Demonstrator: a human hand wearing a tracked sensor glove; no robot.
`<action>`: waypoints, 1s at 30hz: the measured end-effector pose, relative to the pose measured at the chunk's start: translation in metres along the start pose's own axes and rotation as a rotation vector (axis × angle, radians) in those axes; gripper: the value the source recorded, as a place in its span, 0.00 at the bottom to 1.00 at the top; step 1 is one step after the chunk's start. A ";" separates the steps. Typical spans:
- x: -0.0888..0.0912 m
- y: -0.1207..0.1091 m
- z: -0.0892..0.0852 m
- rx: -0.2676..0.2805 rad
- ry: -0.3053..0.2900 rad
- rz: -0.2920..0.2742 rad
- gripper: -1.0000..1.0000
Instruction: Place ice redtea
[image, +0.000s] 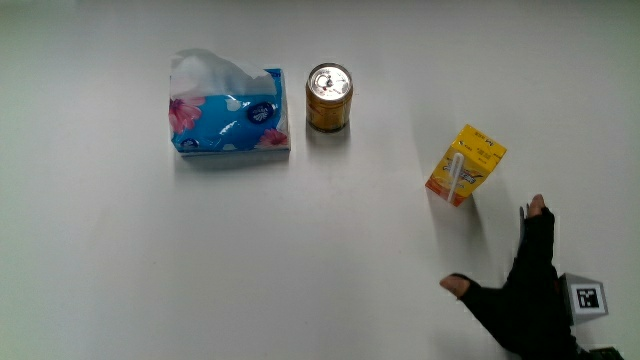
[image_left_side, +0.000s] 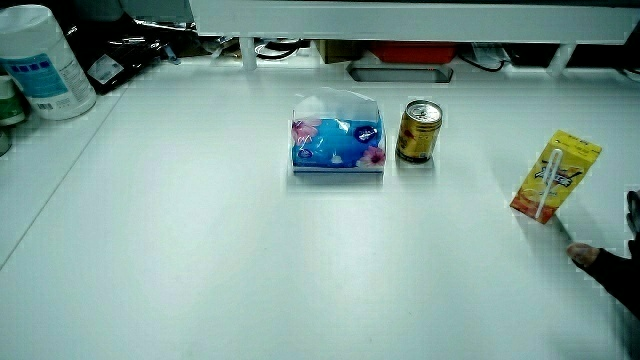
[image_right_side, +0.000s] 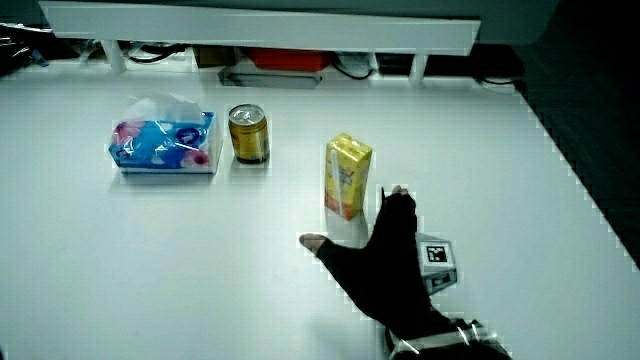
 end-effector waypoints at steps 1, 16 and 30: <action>0.006 0.004 0.002 0.007 -0.031 -0.034 0.50; 0.006 0.064 0.007 0.014 0.098 -0.085 0.50; 0.000 0.086 0.002 0.010 0.176 -0.069 0.50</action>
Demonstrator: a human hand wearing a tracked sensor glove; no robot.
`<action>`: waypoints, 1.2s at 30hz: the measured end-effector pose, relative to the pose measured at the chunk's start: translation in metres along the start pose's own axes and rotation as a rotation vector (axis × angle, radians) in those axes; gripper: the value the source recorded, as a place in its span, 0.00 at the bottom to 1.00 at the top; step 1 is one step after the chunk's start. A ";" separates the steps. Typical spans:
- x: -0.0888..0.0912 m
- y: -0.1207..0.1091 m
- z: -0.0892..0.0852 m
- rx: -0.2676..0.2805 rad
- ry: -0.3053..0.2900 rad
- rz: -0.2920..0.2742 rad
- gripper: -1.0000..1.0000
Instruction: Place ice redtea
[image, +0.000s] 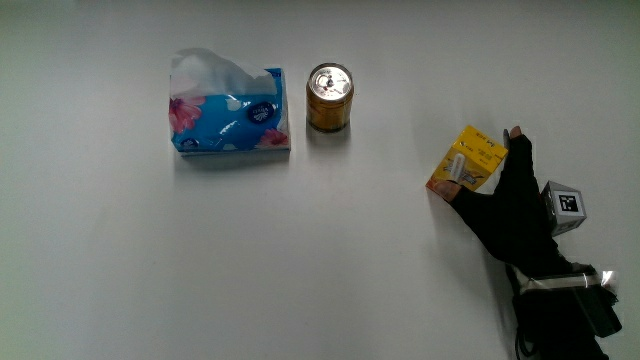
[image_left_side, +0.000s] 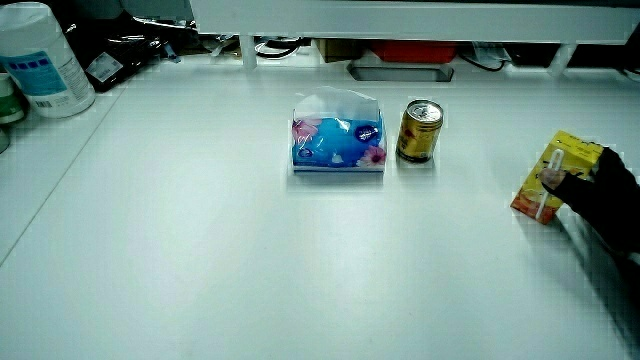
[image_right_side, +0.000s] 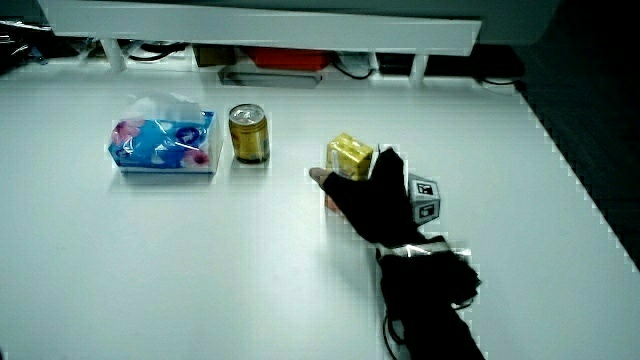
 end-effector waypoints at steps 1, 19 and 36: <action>-0.001 0.000 -0.001 0.000 0.007 0.008 0.50; 0.001 -0.010 0.007 0.155 0.191 0.161 0.19; -0.029 -0.006 -0.005 0.106 0.221 0.247 0.00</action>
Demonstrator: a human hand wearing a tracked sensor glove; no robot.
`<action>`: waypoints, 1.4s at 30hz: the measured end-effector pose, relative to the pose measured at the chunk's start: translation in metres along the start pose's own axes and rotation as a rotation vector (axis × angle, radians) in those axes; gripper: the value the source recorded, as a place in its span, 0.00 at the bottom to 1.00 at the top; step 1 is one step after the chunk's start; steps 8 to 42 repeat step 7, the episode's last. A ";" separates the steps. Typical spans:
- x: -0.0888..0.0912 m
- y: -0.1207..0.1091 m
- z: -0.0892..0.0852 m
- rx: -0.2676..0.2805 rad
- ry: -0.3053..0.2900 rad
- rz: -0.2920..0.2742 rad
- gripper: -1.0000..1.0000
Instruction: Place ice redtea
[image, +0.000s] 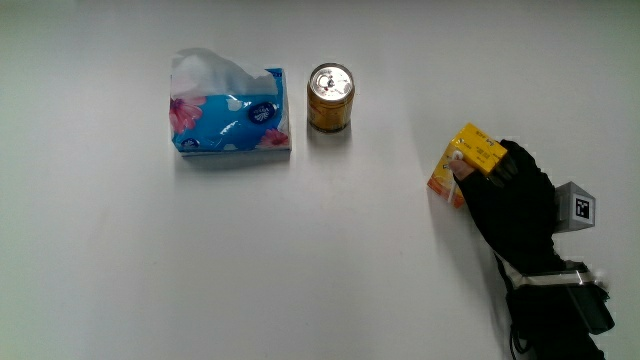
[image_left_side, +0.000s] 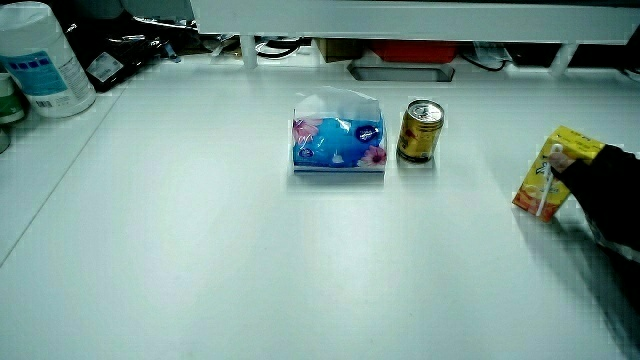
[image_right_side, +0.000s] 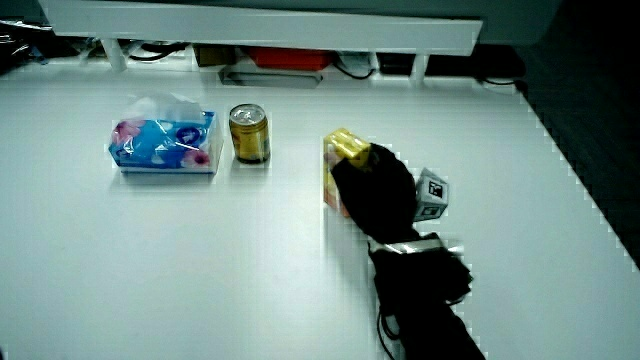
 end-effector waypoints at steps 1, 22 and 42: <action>-0.006 0.001 -0.005 -0.015 -0.001 0.009 0.00; -0.040 0.008 -0.046 -0.124 0.037 0.068 0.00; -0.040 0.008 -0.046 -0.124 0.037 0.068 0.00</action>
